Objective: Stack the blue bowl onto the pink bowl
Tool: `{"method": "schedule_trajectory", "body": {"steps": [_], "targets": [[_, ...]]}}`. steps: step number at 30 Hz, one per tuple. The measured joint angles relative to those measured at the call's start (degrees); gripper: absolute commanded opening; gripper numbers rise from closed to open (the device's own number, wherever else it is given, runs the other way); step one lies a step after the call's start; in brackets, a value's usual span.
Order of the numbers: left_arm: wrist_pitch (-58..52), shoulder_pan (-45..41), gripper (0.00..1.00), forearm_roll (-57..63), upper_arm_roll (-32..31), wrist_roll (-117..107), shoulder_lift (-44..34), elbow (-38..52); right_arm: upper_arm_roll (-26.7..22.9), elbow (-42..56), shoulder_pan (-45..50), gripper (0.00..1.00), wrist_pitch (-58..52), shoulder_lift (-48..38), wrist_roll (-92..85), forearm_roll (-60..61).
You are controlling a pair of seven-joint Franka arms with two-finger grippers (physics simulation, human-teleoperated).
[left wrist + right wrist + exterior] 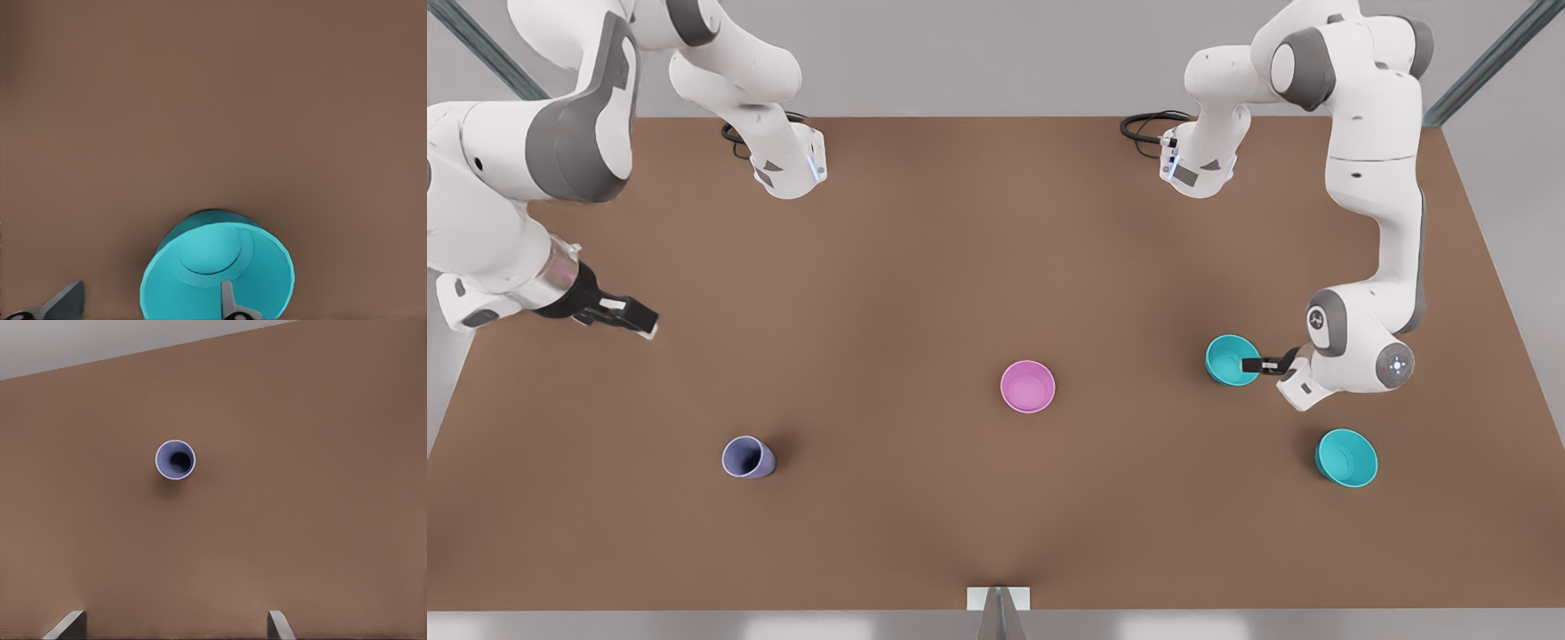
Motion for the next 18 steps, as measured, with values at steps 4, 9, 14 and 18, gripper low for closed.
{"method": "schedule_trajectory", "body": {"steps": [4, 9, 14, 18], "targets": [[1.6, 0.3, 1.0, -0.1, 0.1, 3.1, 1.5, -0.5, 0.0, -0.5, -0.1, 1.0, -1.8, -0.2, -5.0, -0.4], [2.5, 0.3, 0.45, -0.1, 0.1, 6.1, 2.9, -0.5, 0.0, -1.3, -0.6, 1.0, -2.8, -0.3, -10.0, -0.3], [2.6, 0.6, 0.21, -3.3, 0.1, 8.3, 2.7, -1.4, 0.0, -2.0, -0.7, 1.0, -2.9, -0.3, -13.8, -0.3], [2.4, 0.0, 0.21, -4.3, 0.1, 9.2, 1.1, -1.4, 0.0, -2.4, -0.8, 1.0, -2.9, -0.4, -16.2, -0.3]]}}
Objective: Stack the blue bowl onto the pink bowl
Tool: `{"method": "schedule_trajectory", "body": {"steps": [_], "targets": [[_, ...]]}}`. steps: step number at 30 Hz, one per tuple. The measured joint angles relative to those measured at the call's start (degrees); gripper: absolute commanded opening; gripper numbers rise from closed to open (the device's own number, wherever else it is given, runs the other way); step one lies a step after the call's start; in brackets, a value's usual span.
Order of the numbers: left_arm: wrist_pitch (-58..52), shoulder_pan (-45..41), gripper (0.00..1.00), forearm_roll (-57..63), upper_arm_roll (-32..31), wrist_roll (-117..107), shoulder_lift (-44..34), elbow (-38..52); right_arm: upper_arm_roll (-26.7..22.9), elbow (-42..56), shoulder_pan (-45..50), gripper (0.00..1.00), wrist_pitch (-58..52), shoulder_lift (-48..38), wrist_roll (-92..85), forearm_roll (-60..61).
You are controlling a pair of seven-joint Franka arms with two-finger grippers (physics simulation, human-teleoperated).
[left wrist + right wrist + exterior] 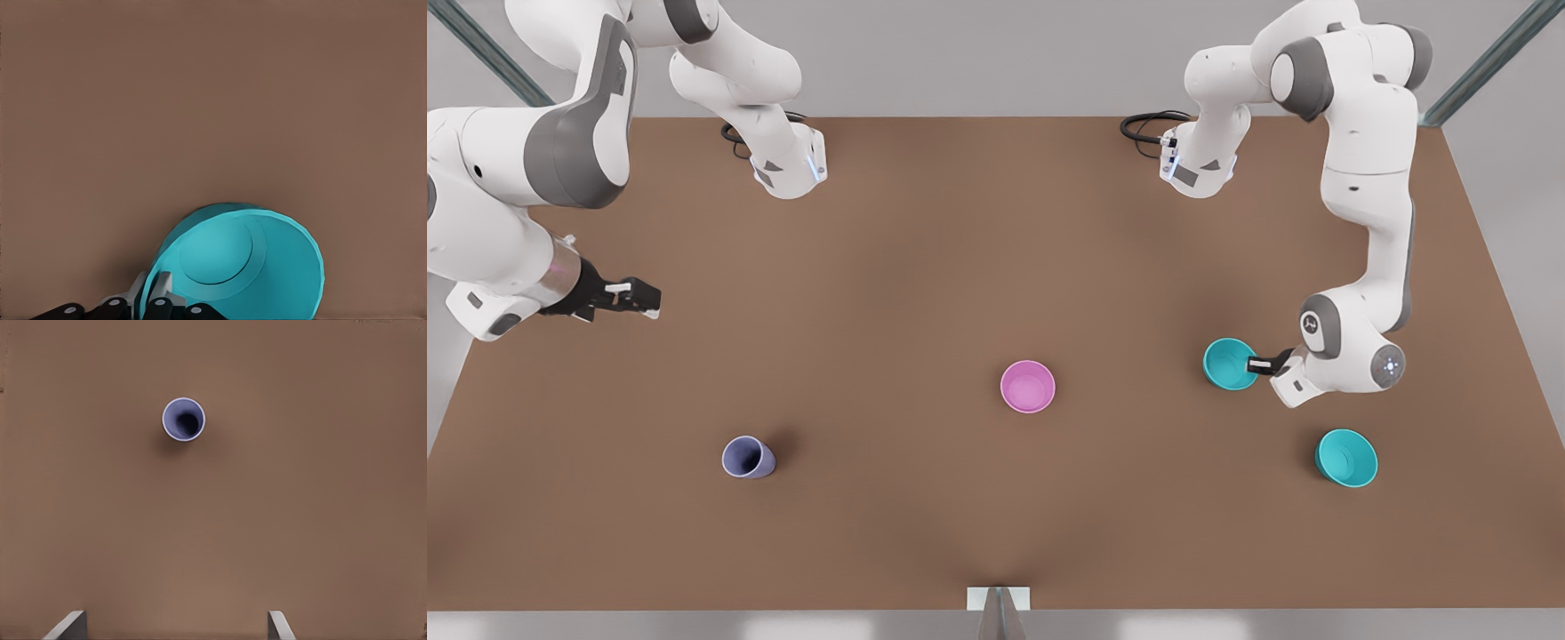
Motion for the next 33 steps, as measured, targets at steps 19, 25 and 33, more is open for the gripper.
{"method": "schedule_trajectory", "body": {"steps": [19, 25, 33], "targets": [[-5.7, -31.5, 0.21, 0.9, -3.8, -30.6, 13.1, 32.4, 0.1, -2.5, -0.6, 1.0, 1.5, 0.0, -6.3, -0.5], [-6.0, -31.6, 0.21, 0.7, -5.3, -39.5, 15.0, 33.4, 0.2, -3.5, -0.5, 1.0, 2.4, -0.1, -7.3, -0.5], [-6.3, -31.6, 0.21, 0.5, -5.6, -47.6, 15.0, 33.4, 0.1, -7.5, -0.6, 1.0, 4.2, -1.9, -8.1, -0.5]]}}
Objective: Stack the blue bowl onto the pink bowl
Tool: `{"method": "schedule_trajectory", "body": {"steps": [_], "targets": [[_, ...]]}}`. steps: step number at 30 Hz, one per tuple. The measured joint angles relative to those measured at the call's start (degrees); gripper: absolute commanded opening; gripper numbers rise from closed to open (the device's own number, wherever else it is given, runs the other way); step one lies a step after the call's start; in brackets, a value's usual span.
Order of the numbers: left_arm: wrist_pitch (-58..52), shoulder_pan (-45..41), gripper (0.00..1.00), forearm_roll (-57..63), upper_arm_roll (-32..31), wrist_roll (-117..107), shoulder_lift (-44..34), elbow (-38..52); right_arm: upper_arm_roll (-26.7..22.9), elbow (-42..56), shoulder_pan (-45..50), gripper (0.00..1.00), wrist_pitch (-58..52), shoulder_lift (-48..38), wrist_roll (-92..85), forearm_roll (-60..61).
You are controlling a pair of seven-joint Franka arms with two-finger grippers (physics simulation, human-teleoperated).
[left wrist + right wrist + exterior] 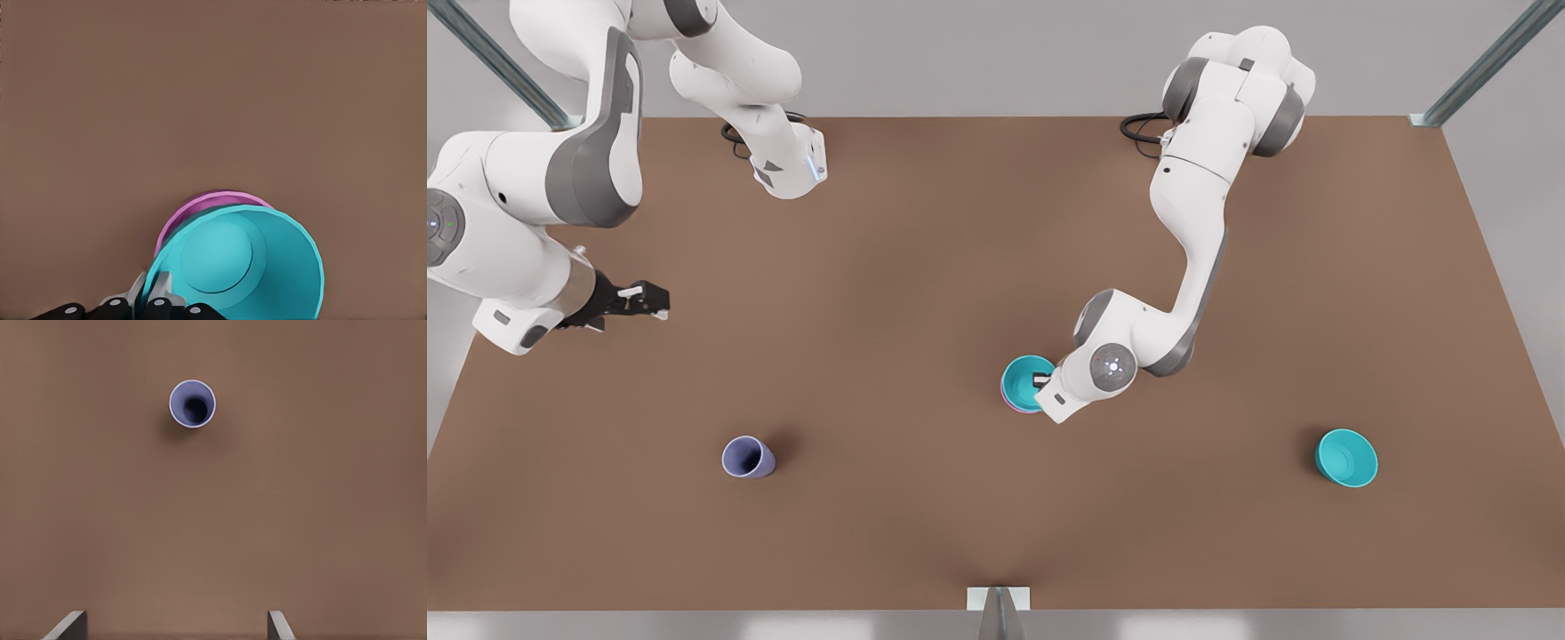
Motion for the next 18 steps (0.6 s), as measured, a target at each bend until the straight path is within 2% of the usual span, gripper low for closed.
{"method": "schedule_trajectory", "body": {"steps": [14, 15, 18], "targets": [[-0.1, -0.5, 0.23, -0.1, -0.1, -7.8, 0.2, -0.2, 0.0, -2.3, 0.0, 1.0, 1.5, -0.8, -0.8, 0.0], [-0.1, -0.5, 1.0, -0.2, -0.1, -8.1, 0.2, -0.2, 0.0, -2.5, 0.0, 1.0, 1.6, -1.2, -0.9, 0.0], [0.0, -0.4, 1.0, -1.6, -0.1, -8.2, 0.2, -0.3, 0.0, -3.0, 0.0, 1.0, 1.8, -2.0, -1.0, 0.0]]}}
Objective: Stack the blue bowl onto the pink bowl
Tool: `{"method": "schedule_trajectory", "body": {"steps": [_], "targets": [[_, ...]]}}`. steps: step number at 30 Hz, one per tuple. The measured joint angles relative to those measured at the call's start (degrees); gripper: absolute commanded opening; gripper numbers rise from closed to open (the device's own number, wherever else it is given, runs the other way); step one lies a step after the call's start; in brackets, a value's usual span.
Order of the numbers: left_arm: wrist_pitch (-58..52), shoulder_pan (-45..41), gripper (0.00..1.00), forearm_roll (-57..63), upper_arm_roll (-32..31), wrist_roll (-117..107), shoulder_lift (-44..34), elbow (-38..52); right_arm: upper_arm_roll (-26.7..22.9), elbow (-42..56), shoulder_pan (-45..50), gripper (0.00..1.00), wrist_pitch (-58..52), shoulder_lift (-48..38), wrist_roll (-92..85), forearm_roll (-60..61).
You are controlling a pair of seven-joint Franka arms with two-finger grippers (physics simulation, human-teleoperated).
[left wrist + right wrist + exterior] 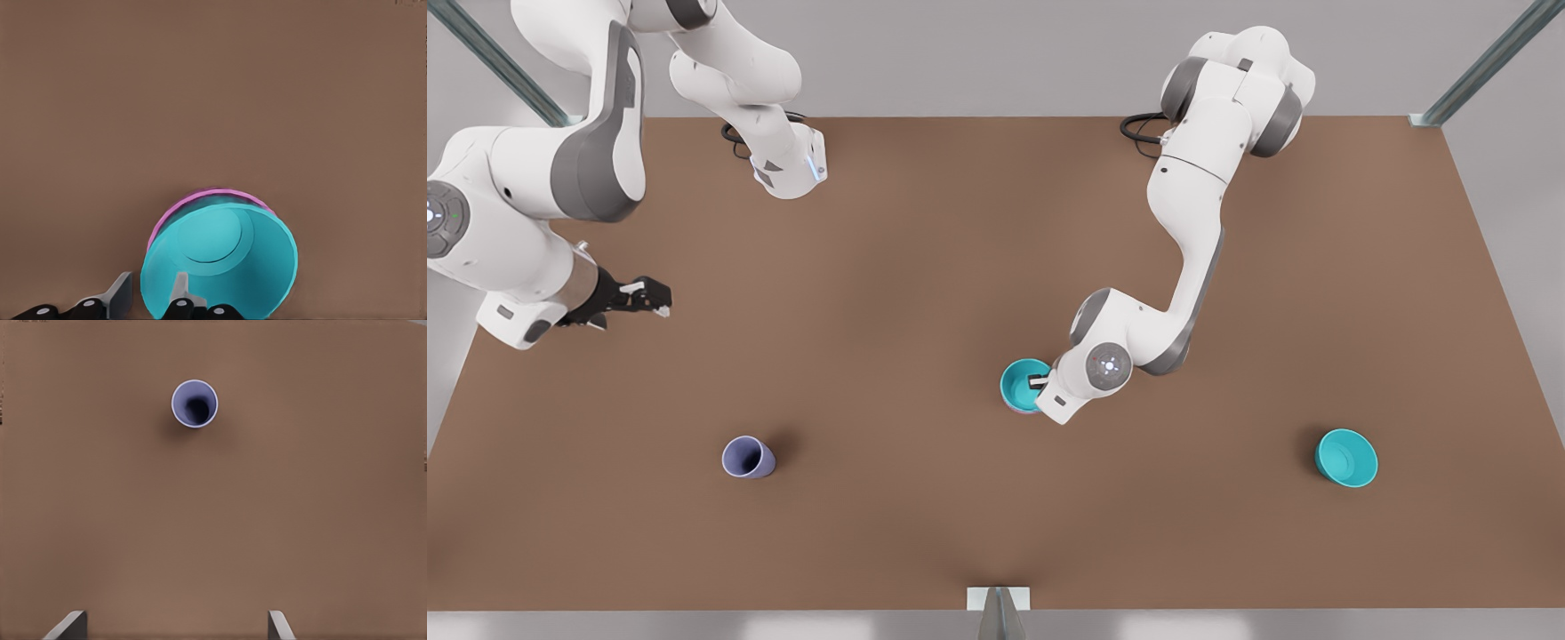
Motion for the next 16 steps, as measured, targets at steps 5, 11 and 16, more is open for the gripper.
{"method": "schedule_trajectory", "body": {"steps": [5, 11, 16], "targets": [[-14.0, 8.8, 1.0, 5.4, 0.5, 1.2, -11.8, 4.4, 0.0, -0.5, -0.3, 1.0, 0.4, -0.1, -0.2, 0.0], [-34.0, 21.8, 1.0, 16.3, -0.3, 7.9, -29.7, 7.7, 0.0, -0.8, -0.3, 1.0, 0.8, -0.2, -0.4, 0.0], [-40.5, 22.2, 1.0, 18.4, -0.6, 12.5, -31.7, 7.7, 0.0, -0.8, -0.3, 1.0, 1.1, -0.2, -0.5, 0.1]]}}
